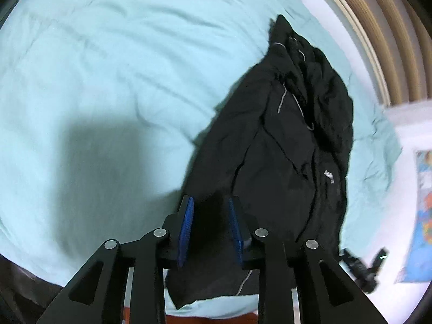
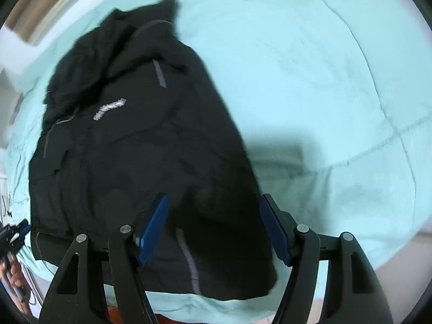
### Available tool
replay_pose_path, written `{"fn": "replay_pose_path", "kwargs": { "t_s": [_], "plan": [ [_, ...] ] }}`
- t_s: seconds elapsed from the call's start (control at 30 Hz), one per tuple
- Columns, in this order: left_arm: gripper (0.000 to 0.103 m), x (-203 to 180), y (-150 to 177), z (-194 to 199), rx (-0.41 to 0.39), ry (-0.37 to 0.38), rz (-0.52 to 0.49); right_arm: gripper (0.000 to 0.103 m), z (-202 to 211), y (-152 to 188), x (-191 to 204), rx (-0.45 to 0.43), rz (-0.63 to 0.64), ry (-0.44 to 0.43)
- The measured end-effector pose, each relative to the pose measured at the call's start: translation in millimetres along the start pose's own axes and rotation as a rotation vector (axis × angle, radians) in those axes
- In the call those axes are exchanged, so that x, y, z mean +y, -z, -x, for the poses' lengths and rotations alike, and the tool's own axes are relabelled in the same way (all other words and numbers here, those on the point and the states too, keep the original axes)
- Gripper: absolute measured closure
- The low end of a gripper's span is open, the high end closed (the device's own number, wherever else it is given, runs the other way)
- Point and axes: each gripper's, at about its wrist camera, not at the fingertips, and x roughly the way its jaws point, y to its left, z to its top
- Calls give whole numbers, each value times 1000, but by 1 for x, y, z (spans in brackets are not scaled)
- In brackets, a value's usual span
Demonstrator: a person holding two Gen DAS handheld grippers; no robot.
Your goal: Fold large clothes
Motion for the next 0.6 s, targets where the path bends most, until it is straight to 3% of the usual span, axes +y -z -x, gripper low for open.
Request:
{"fn": "replay_pose_path", "kwargs": {
  "t_s": [0.03, 0.1, 0.17, 0.3, 0.43, 0.6],
  "plan": [
    [70, 4, 2, 0, 1, 9, 8, 31, -4, 2, -7, 13, -20, -6],
    [53, 9, 7, 0, -2, -15, 18, 31, -12, 7, -18, 43, -58, -26],
    [47, 10, 13, -4, 10, -3, 12, 31, -17, 12, -27, 60, -82, -51],
    [44, 10, 29, -27, 110, 81, 7, 30, -24, 19, -41, 80, -128, -112],
    [44, 1, 39, -30, 99, 77, -67, 29, -28, 23, -46, 96, -131, -146],
    [44, 3, 37, -31, 103, 77, -50, 29, -20, 24, -46, 63, -83, -126]
  ]
}}
